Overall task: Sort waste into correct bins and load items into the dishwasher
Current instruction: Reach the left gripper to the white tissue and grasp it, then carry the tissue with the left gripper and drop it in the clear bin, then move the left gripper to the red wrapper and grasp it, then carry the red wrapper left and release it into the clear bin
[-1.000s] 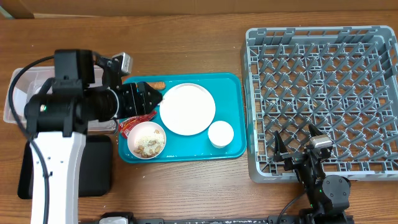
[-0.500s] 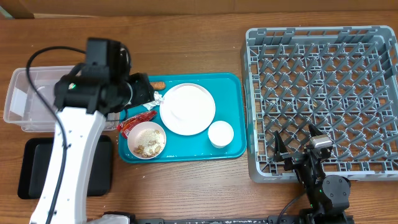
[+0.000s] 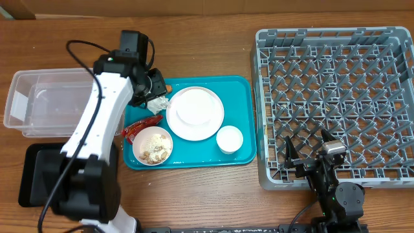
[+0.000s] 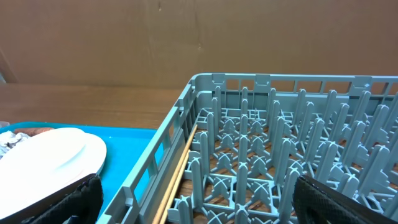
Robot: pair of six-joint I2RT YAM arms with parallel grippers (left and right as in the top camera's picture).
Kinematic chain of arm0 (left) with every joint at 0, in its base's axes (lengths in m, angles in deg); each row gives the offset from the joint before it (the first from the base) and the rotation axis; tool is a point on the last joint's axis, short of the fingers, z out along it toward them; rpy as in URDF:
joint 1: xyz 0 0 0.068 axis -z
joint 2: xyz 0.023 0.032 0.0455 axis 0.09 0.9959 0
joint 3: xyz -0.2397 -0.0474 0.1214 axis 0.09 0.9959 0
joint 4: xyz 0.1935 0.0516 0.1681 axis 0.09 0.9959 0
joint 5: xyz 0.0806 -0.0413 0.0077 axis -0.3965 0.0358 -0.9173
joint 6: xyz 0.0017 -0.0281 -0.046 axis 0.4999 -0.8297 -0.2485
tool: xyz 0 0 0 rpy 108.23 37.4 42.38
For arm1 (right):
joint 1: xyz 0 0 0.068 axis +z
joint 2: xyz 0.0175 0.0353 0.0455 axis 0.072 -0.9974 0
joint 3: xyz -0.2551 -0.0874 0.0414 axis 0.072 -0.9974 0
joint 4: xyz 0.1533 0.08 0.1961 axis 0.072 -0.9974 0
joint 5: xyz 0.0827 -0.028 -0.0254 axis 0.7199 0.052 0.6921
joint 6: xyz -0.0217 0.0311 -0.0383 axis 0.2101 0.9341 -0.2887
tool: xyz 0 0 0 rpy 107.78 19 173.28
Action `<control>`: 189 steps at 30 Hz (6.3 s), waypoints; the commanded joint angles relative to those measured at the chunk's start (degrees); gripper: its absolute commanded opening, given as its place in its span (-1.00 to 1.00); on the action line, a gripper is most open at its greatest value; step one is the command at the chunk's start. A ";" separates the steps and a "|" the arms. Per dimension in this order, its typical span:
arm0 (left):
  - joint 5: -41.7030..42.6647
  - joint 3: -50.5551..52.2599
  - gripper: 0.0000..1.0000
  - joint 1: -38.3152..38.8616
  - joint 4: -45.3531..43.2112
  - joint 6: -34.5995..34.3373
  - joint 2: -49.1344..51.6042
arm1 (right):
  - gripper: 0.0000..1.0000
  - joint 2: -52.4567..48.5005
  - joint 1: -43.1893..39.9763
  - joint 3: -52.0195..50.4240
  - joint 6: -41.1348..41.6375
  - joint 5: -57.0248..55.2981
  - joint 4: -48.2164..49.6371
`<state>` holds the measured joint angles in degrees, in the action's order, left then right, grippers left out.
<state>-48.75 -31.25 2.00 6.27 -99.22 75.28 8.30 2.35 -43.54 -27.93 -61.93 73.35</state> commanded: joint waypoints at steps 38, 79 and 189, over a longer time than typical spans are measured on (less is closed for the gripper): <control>-0.55 -19.78 -0.92 -0.22 8.61 -5.35 5.05 | 1.00 0.55 0.31 0.09 -0.22 0.24 0.31; -13.51 -18.10 0.85 -24.04 15.69 -0.28 7.39 | 1.00 0.57 0.31 0.09 -0.22 0.22 0.31; -21.27 -11.21 -0.92 -21.29 4.00 4.63 -1.40 | 1.00 0.57 0.33 0.09 -0.22 0.24 0.31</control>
<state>-73.03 -43.78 -17.15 10.62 -92.07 71.34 8.30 2.35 -43.54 -27.93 -61.91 73.35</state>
